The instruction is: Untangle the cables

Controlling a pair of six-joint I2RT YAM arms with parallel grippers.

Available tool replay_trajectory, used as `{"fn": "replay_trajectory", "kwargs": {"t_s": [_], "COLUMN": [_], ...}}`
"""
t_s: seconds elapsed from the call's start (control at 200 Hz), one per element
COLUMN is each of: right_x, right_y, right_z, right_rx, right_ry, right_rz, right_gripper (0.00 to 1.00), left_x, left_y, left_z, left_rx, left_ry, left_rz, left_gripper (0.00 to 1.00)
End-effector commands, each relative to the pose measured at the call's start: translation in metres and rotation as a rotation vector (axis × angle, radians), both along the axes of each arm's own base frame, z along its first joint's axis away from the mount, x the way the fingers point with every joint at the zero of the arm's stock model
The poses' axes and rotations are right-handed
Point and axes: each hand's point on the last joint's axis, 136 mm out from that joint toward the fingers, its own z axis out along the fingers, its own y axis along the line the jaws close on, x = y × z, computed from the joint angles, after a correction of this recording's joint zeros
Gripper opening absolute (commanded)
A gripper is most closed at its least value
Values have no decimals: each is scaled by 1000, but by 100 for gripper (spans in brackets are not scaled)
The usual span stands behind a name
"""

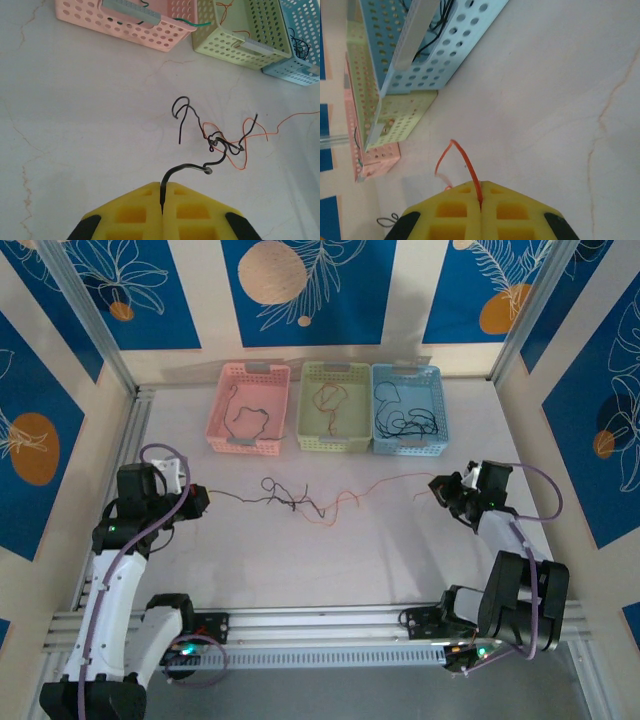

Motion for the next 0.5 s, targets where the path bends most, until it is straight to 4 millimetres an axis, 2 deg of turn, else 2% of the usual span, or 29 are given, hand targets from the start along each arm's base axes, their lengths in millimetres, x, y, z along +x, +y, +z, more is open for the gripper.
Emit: {"fn": "replay_trajectory", "kwargs": {"t_s": [0.0, 0.14, 0.235, 0.335, 0.495], "right_x": [0, -3, -5, -5, -4], "right_y": [18, 32, 37, 30, 10], "right_z": [16, 27, 48, 84, 167], "right_rx": [-9, -39, -48, -83, -107], "right_ry": [-38, -57, -91, -151, -314], "right_rz": [79, 131, 150, 124, 40], "right_gripper": [0, 0, 0, 0, 0], "left_x": [1, 1, 1, 0, 0], "left_y": [3, 3, 4, 6, 12], "left_z": [8, 7, 7, 8, 9], "left_rx": [11, 13, 18, 27, 50], "left_ry": [-23, -20, -19, -22, -26], "left_rz": [4, 6, 11, 20, 47], "left_gripper": [0, 0, 0, 0, 0]}}
